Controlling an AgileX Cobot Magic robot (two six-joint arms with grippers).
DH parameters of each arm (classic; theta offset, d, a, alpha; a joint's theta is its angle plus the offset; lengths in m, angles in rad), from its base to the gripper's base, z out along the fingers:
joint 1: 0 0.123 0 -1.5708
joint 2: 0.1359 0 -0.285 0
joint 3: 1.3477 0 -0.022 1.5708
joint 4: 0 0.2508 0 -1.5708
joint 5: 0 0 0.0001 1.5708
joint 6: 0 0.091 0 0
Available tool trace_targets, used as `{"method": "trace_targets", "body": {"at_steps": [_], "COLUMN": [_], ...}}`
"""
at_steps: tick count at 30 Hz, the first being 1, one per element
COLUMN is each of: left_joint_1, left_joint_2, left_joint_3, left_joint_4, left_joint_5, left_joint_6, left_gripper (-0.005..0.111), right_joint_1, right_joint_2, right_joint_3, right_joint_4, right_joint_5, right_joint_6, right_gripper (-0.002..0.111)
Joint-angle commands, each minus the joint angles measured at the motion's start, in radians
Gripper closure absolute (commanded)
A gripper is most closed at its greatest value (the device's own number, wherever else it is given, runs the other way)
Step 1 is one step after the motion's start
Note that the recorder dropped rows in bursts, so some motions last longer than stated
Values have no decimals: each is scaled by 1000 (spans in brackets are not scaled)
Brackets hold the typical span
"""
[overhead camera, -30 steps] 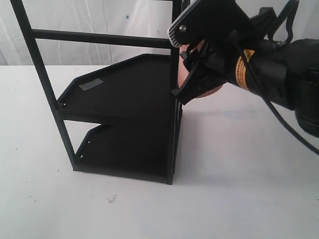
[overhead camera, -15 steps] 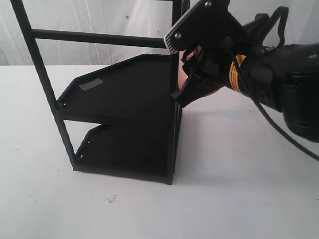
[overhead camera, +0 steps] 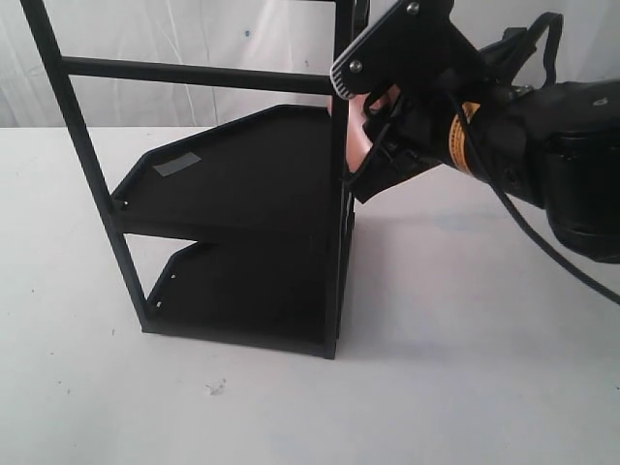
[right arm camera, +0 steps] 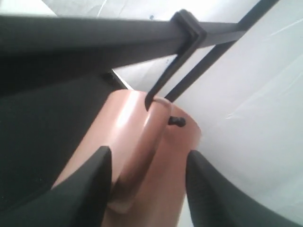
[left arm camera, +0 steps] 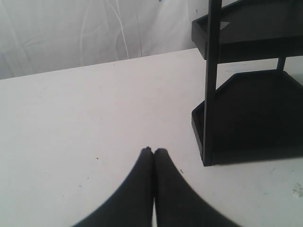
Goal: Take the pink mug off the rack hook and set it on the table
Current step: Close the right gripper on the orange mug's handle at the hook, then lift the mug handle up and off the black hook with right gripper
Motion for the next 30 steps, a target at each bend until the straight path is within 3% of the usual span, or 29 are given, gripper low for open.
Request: {"method": "trace_targets", "body": {"at_steps": [1, 10, 17, 25, 30], "left_joint_1": [2, 2, 2, 2, 2], "left_joint_2": [-5, -5, -5, -5, -5], "left_joint_3": [3, 3, 3, 3, 3], "left_joint_4": [1, 1, 1, 1, 1], "left_joint_5": [4, 4, 4, 4, 4], "left_joint_6": [-7, -7, -7, -7, -7], "left_gripper": [107, 107, 107, 107, 107], "right_joint_1": [-8, -8, -8, -8, -8], "right_joint_2": [1, 14, 29, 29, 29], "right_joint_3": [-21, -44, -44, -44, -44], "right_joint_4": [-9, -9, -9, -9, -9], "right_joint_5": [-3, -16, 2, 49, 25], "right_joint_6": [6, 24, 22, 22, 22], "right_gripper": [62, 63, 76, 108, 108]}}
